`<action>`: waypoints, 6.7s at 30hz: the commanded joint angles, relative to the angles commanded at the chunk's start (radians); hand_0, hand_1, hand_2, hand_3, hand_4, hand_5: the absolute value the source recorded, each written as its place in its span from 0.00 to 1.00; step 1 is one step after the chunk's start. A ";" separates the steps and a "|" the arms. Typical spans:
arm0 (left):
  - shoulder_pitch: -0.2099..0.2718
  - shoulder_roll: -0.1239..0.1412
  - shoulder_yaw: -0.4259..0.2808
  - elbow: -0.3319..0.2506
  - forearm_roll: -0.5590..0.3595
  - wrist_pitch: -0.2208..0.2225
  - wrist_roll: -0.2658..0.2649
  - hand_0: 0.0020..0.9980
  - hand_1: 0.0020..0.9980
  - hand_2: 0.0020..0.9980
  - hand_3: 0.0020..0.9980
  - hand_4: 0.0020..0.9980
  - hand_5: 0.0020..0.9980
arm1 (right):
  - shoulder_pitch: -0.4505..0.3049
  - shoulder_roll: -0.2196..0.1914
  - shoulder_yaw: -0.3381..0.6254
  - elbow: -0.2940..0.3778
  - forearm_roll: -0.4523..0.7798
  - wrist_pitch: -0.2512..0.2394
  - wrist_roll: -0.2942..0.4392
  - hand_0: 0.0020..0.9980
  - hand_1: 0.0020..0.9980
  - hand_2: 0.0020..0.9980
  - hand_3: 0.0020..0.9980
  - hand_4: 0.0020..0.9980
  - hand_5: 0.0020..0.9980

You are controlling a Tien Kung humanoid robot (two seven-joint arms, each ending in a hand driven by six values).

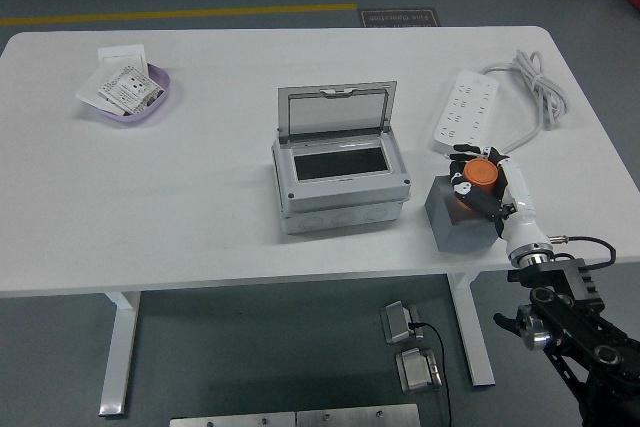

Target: Pick up the cylinder from the cube,place it in the box,flap close box

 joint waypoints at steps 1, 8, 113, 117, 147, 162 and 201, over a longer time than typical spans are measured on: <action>0.001 0.000 -0.001 0.000 0.001 0.000 0.000 0.63 0.65 0.60 0.62 0.63 0.15 | 0.000 0.000 -0.001 -0.001 0.007 0.000 0.001 0.66 0.61 0.60 0.62 0.54 0.00; 0.003 0.000 -0.011 0.000 0.005 -0.001 0.000 0.62 0.65 0.60 0.62 0.63 0.15 | -0.002 -0.002 -0.001 0.003 0.056 -0.010 0.002 0.63 0.54 0.55 0.61 0.44 0.00; -0.015 0.010 0.132 0.011 -0.117 -0.001 -0.004 0.63 0.65 0.61 0.63 0.65 0.16 | 0.640 0.061 -0.555 -0.174 -0.620 0.071 -0.340 0.57 0.46 0.53 0.58 0.94 0.51; -0.013 0.008 0.135 0.011 -0.123 -0.002 -0.004 0.63 0.65 0.61 0.63 0.65 0.16 | 0.608 -0.004 -0.488 -0.080 -0.569 0.133 -0.391 0.57 0.45 0.53 0.57 0.95 0.51; -0.013 0.010 0.203 0.013 -0.174 -0.001 -0.005 0.63 0.65 0.61 0.63 0.65 0.16 | 0.889 -0.006 -0.558 -0.237 -0.301 0.216 -0.358 0.55 0.42 0.49 0.55 0.93 0.52; -0.025 0.012 0.205 0.010 -0.159 -0.002 -0.005 0.63 0.65 0.61 0.63 0.64 0.16 | 0.880 0.051 -0.669 -0.417 -0.186 0.168 -0.290 0.56 0.42 0.50 0.53 0.93 0.53; -0.021 0.012 0.163 0.009 -0.135 -0.001 -0.007 0.63 0.65 0.61 0.63 0.64 0.16 | 0.669 -0.163 -0.665 0.060 -0.402 0.150 -0.385 0.54 0.43 0.51 0.50 0.93 0.57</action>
